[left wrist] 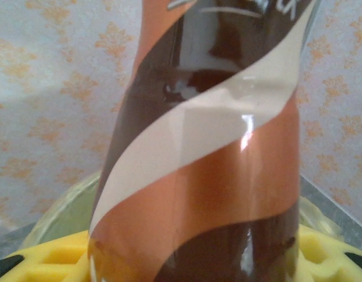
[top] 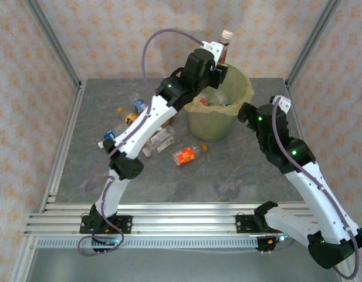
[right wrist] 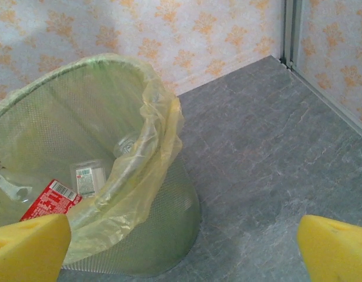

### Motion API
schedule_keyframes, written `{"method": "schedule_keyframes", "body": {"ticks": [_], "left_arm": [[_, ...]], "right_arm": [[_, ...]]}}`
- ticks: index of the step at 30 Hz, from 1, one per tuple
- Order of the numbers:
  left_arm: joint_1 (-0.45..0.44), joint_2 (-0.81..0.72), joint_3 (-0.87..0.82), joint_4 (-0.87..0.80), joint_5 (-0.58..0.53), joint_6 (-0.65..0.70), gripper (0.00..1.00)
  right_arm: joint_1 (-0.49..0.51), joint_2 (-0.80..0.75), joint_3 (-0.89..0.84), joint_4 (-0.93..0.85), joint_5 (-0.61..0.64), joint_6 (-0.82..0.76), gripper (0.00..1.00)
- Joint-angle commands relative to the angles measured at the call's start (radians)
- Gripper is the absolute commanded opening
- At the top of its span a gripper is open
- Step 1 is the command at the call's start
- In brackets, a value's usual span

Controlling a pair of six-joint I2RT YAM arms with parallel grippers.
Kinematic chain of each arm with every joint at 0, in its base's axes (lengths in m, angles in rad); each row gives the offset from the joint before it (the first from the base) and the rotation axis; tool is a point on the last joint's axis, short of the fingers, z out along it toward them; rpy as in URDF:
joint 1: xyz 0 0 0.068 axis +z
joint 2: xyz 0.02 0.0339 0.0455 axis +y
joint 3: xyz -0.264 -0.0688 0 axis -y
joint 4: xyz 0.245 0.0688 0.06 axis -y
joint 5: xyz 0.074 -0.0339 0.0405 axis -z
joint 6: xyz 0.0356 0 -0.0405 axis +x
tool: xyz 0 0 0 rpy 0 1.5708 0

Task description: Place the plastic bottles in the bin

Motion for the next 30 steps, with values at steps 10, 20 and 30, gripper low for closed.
{"method": "schedule_keyframes", "body": {"ticks": [10, 20, 30], "left_arm": [[0.033, 0.063, 0.000, -0.048, 0.107, 0.004, 0.70], [0.033, 0.054, -0.001, -0.070, 0.107, 0.011, 0.80], [0.033, -0.050, 0.002, -0.093, 0.058, 0.019, 0.80]], "right_arm": [[0.004, -0.032, -0.039, -0.082, -0.061, 0.013, 0.99], [0.006, -0.040, -0.052, -0.107, -0.083, 0.028, 0.99], [0.026, -0.020, -0.073, -0.136, -0.139, 0.107, 0.99]]}}
